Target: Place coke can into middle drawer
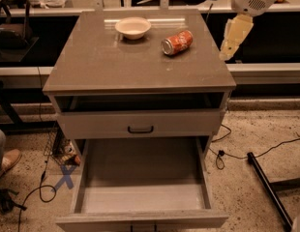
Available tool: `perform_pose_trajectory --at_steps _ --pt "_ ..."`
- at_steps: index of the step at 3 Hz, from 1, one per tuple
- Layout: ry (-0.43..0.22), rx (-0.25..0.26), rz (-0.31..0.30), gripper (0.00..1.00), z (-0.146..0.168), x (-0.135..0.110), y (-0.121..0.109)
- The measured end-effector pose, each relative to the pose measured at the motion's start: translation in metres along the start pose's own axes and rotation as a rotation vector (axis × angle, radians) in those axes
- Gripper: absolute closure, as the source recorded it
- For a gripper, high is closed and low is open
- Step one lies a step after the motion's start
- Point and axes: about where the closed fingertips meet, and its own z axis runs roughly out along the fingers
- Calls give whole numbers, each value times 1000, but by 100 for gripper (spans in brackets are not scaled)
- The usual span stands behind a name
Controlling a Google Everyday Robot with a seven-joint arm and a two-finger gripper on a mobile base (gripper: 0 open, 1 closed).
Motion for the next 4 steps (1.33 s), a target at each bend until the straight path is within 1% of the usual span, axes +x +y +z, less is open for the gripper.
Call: perform_pose_trajectory --at_steps 1,2,3,4 --pt "16 26 -6 0 24 9 -14" --pt "18 55 9 0 67 23 -43" --pt "2 66 19 0 90 24 -60" --pt "-55 65 44 0 106 20 -71"
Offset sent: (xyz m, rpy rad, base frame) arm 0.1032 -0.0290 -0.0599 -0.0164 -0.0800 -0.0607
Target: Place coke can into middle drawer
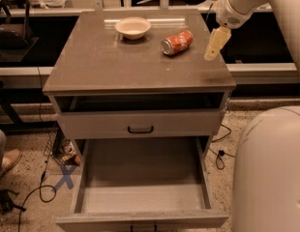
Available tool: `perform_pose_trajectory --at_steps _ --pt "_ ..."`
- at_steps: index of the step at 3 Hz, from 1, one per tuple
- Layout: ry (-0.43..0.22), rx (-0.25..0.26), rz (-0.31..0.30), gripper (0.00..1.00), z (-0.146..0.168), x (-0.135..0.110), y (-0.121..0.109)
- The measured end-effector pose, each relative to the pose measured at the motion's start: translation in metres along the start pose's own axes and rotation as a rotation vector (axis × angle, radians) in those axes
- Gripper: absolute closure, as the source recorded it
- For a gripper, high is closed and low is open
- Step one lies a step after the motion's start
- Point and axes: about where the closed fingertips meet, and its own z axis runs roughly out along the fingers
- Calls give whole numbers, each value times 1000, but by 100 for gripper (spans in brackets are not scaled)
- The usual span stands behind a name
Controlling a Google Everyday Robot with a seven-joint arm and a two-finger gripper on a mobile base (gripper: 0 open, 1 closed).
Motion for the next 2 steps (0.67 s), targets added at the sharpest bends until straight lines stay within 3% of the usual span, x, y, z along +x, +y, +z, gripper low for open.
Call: perform_pose_trajectory --at_steps 2 --pt "-195 -46 57 0 27 -27 -3"
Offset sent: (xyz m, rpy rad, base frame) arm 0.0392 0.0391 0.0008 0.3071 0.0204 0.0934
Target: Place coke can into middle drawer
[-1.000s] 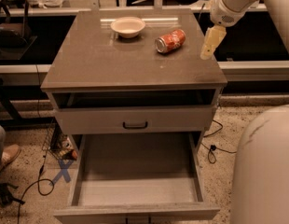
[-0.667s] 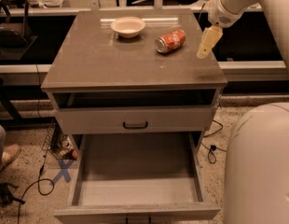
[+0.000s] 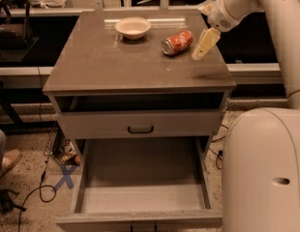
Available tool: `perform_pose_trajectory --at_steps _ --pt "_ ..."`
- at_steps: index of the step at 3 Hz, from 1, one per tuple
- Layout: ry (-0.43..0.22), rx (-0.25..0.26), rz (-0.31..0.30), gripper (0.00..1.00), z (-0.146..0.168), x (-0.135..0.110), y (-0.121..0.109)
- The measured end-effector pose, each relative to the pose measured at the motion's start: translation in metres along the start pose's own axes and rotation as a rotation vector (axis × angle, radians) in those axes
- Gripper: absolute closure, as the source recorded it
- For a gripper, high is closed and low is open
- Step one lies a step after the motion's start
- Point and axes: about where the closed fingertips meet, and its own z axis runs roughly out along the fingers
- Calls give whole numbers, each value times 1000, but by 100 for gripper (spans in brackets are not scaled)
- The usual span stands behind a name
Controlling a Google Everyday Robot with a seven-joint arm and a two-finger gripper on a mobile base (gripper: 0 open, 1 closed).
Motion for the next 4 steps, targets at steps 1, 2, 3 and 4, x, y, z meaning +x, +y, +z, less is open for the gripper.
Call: perform_pose_trajectory --at_steps 1,2,3,4 --pt "-66 -28 5 0 13 -15 2" --pt "-90 -38 28 0 28 -26 0" --pt "-93 -27 128 0 43 -25 -7" --pt "-124 -39 265 0 53 -21 -8"
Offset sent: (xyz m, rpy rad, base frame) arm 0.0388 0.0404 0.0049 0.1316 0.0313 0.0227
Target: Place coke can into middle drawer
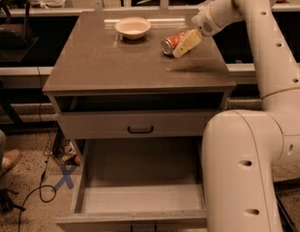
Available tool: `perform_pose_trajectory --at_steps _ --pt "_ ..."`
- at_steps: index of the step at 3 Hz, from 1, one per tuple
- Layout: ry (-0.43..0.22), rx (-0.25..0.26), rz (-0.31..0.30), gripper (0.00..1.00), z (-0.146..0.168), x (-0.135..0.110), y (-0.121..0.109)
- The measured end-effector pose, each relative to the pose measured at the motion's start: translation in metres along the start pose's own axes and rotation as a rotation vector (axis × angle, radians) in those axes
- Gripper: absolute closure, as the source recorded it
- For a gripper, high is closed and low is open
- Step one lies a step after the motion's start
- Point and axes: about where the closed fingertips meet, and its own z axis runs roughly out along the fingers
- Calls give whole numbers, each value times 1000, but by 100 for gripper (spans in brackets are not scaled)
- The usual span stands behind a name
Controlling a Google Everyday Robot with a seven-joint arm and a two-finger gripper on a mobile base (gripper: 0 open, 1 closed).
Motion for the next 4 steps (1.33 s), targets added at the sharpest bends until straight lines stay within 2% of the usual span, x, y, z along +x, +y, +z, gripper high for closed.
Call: perform_pose_trajectory --at_steps 1,2,4 --pt "-41 -16 90 0 2 -2 1" --pt "-41 -4 147 0 5 -5 -2" --pt "10 95 201 0 21 -16 -22"
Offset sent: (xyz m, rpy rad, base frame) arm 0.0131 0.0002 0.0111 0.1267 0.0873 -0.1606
